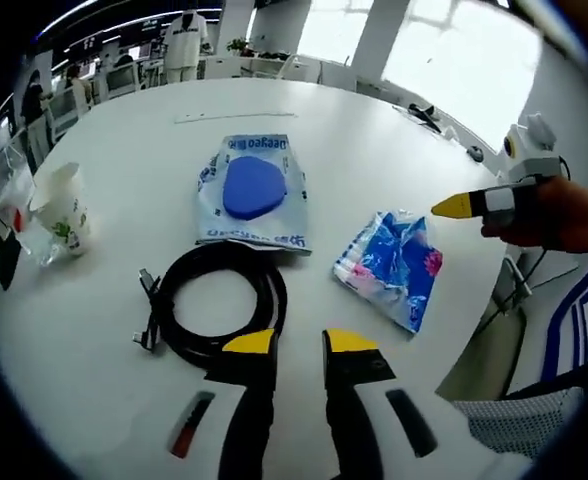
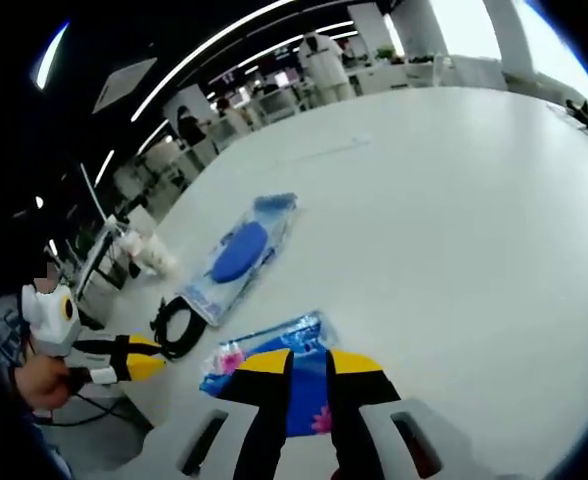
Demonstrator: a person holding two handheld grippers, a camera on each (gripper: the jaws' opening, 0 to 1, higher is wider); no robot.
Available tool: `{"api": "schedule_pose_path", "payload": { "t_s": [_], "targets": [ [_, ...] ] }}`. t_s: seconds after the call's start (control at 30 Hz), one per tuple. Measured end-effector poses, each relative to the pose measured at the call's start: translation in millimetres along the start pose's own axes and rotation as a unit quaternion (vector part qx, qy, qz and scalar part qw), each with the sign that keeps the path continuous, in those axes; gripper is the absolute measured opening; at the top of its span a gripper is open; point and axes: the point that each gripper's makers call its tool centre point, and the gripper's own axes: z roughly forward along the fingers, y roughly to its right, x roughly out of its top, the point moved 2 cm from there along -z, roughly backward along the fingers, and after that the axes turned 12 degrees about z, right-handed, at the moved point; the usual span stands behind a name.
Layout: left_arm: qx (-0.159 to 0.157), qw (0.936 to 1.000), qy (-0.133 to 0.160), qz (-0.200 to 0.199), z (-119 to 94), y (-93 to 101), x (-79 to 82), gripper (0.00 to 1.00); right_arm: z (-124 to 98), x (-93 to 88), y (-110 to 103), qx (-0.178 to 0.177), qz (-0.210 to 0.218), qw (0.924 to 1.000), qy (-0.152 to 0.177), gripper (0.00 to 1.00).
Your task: Arrange the tabletop items into an orderly group along one side of the table until the central work area is clear of visible clutter.
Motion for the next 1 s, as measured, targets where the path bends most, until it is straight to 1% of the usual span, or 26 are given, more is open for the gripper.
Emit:
{"api": "schedule_pose_path", "payload": {
  "t_s": [0.1, 0.17, 0.2, 0.23, 0.33, 0.47, 0.57, 0.7, 0.77, 0.9, 1.0],
  "targets": [
    [0.002, 0.9992, -0.002, 0.039, 3.1, -6.4, 3.2, 0.19, 2.6, -0.4, -4.7, 0.005, -0.005, 1.0000, -0.002, 0.11],
    [0.001, 0.9982, -0.010, 0.059, 6.4, -9.4, 2.7, 0.21, 3.7, -0.9, -7.8, 0.009, -0.007, 0.9999, -0.003, 0.11],
    [0.002, 0.9973, -0.012, 0.072, 7.2, -11.1, 2.9, 0.22, 4.1, -1.2, -9.3, 0.011, -0.008, 0.9999, -0.004, 0.12],
    [0.000, 0.9955, -0.017, 0.093, 9.1, -11.8, 2.8, 0.22, 4.3, -1.4, -10.5, 0.012, -0.009, 0.9999, -0.004, 0.12],
    [-0.012, 0.9916, -0.030, 0.125, 13.7, -10.5, -0.4, 0.24, 4.1, -2.1, -13.6, 0.016, -0.012, 0.9998, -0.006, 0.14],
    [-0.023, 0.9891, -0.044, 0.138, 19.8, -10.5, -6.0, 0.26, 5.2, -3.7, -17.9, 0.028, -0.021, 0.9993, -0.013, 0.20],
    [-0.025, 0.9865, -0.056, 0.152, 22.8, -13.3, -9.7, 0.25, 2.6, -4.4, -23.5, 0.036, -0.038, 0.9985, -0.015, 0.24],
    [-0.030, 0.9830, -0.068, 0.168, 24.8, -15.2, -12.8, 0.25, 1.7, -5.5, -28.6, 0.048, -0.056, 0.9972, -0.016, 0.33],
    [-0.034, 0.9816, -0.074, 0.173, 26.9, -16.8, -15.2, 0.24, 0.8, -8.1, -33.5, 0.055, -0.070, 0.9958, -0.021, 0.38],
    [-0.036, 0.9793, -0.079, 0.183, 27.6, -19.1, -16.4, 0.20, -0.5, -17.5, -43.5, 0.071, -0.111, 0.9905, -0.038, 0.49],
    [-0.038, 0.9783, -0.082, 0.186, 27.3, -18.8, -16.6, 0.19, 0.0, -24.0, -47.1, 0.077, -0.126, 0.9878, -0.049, 0.52]
  ]
}}
